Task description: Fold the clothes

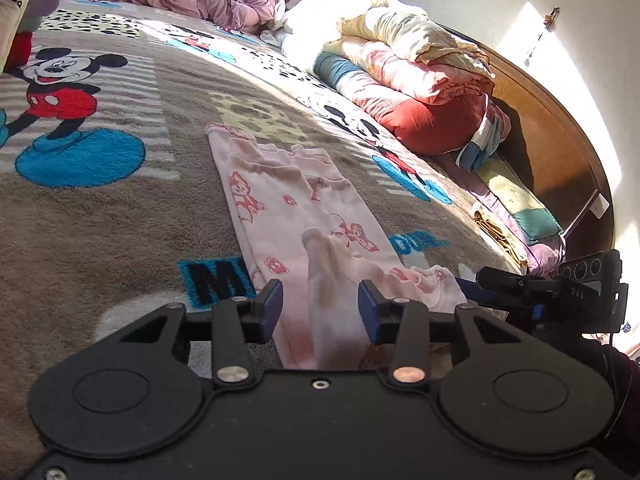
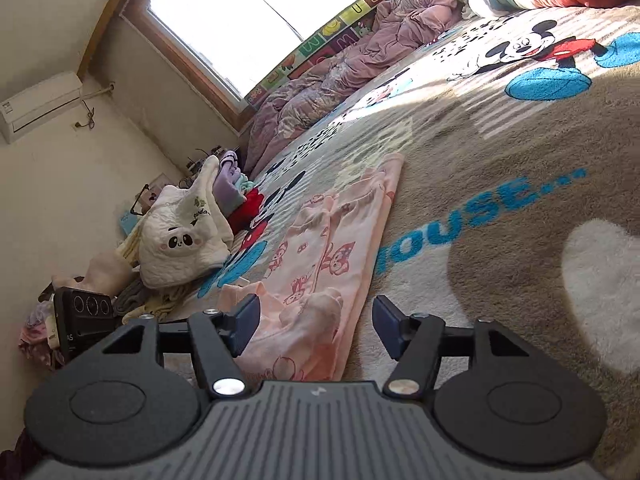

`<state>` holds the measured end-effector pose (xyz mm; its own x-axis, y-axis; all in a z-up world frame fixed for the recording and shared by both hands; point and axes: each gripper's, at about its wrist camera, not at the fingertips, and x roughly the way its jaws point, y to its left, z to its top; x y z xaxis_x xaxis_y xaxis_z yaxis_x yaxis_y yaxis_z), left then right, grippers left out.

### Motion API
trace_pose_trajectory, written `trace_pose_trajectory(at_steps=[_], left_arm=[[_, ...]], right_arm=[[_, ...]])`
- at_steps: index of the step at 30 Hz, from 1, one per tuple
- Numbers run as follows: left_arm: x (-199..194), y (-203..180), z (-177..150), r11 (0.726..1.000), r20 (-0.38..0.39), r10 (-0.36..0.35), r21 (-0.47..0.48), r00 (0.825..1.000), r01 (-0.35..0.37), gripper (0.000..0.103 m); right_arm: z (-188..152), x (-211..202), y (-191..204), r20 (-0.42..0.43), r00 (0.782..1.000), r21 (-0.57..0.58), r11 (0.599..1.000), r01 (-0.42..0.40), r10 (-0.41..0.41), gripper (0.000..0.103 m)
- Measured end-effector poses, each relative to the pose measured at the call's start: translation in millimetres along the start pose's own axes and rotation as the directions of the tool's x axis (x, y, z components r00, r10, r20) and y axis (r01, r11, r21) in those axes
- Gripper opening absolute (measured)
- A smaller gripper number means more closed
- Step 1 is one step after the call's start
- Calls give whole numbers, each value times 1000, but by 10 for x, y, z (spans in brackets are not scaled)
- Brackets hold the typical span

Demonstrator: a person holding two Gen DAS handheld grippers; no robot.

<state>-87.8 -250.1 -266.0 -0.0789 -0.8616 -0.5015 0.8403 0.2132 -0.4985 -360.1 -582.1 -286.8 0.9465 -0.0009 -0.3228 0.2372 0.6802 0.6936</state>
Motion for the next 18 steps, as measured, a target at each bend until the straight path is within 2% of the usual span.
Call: trace_pose_trajectory(at_steps=[3, 4, 7, 9, 10, 11, 12, 14, 18], left_arm=[[14, 19, -26, 999, 0, -26, -31, 1000, 26, 42], [39, 8, -27, 999, 0, -27, -28, 1000, 27, 42], [106, -21, -26, 999, -1, -28, -19, 1000, 28, 40], [123, -24, -17, 999, 0, -37, -9, 999, 37, 28], [113, -30, -11, 999, 5, -36, 0, 999, 36, 20], [98, -31, -4, 999, 12, -36, 8, 999, 36, 14], [67, -23, 3, 999, 23, -40, 11, 999, 40, 11], [-6, 6, 25, 998, 62, -58, 4, 996, 58, 7], [-104, 33, 110, 996, 152, -88, 14, 984, 86, 5]], right_arm=[[30, 78, 28, -25, 1000, -45, 999, 6, -7, 65], [200, 215, -17, -28, 999, -72, 997, 15, -18, 63], [226, 280, 36, -26, 999, -133, 991, 15, -19, 47], [214, 312, 114, -29, 999, -199, 980, 26, -33, 30], [226, 332, 144, -29, 999, -232, 972, 34, -41, 25], [240, 351, 170, -28, 998, -262, 964, 40, -49, 15], [253, 352, 203, -16, 999, -296, 954, 44, -51, 10], [279, 345, 275, 14, 999, -364, 930, 52, -50, 8], [388, 364, 344, 66, 997, -453, 890, 62, -36, 7]])
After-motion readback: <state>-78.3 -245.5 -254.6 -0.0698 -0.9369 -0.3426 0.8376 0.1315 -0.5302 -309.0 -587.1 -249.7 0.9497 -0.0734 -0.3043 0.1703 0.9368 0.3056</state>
